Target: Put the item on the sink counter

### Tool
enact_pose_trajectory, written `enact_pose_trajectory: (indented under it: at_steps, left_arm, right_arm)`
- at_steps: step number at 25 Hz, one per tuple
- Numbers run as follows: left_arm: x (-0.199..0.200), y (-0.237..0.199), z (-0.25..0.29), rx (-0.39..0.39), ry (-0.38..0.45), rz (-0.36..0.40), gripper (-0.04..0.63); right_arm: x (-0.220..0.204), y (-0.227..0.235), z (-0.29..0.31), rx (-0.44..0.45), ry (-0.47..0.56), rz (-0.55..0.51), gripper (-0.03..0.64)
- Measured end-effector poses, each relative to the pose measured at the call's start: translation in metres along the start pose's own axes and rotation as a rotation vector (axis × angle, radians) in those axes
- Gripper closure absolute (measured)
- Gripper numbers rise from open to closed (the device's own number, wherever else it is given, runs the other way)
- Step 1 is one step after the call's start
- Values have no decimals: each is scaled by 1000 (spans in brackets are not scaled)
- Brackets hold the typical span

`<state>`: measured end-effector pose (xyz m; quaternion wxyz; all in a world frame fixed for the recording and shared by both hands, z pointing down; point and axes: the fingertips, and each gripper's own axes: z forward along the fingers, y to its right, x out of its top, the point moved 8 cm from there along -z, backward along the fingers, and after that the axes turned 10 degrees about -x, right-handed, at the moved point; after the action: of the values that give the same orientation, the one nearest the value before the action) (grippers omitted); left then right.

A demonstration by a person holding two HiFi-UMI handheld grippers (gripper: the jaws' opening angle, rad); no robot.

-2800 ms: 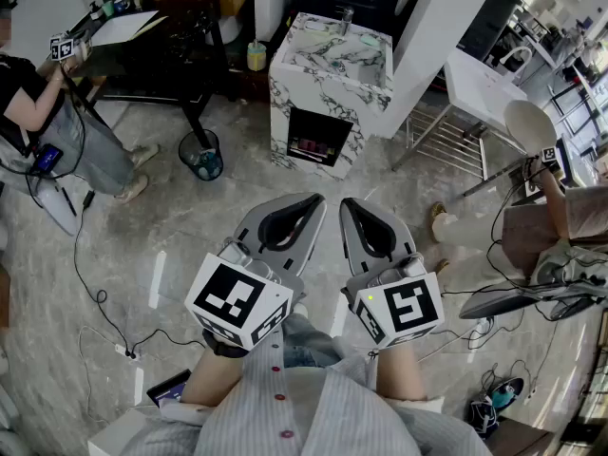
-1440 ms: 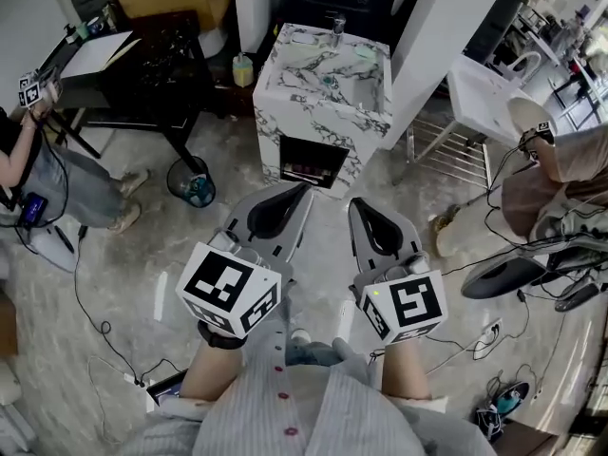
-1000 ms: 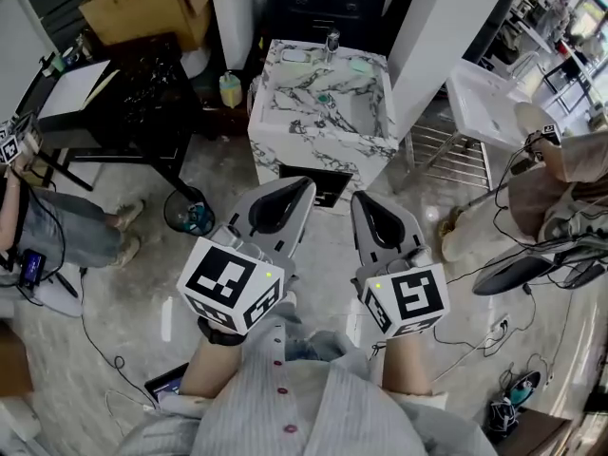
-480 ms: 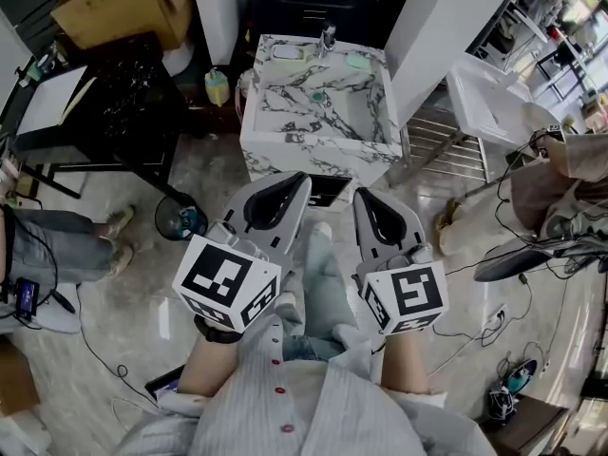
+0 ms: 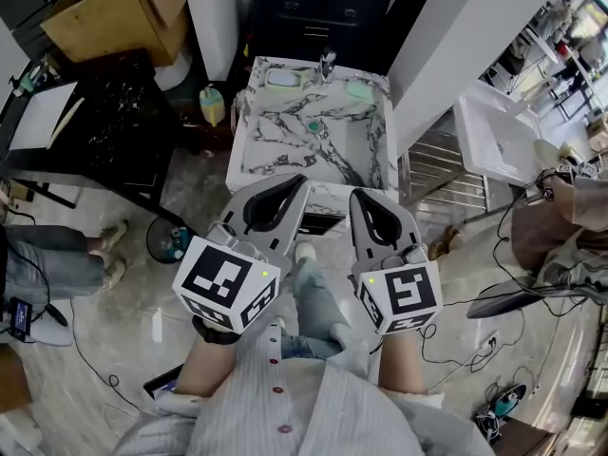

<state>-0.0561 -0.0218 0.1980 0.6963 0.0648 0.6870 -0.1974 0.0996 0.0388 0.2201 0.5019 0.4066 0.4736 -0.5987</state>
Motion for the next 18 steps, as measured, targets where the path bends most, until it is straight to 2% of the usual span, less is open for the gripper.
enact_pose_trajectory:
  at_steps: [12,18]
  left_arm:
    - [38,-73,135,52,18,17,577]
    - [38,-98,185,89,-18,8,578]
  right_arm:
    - [28,109,125,50,23,-22,606]
    - [29,151,174,95,15,-19,606]
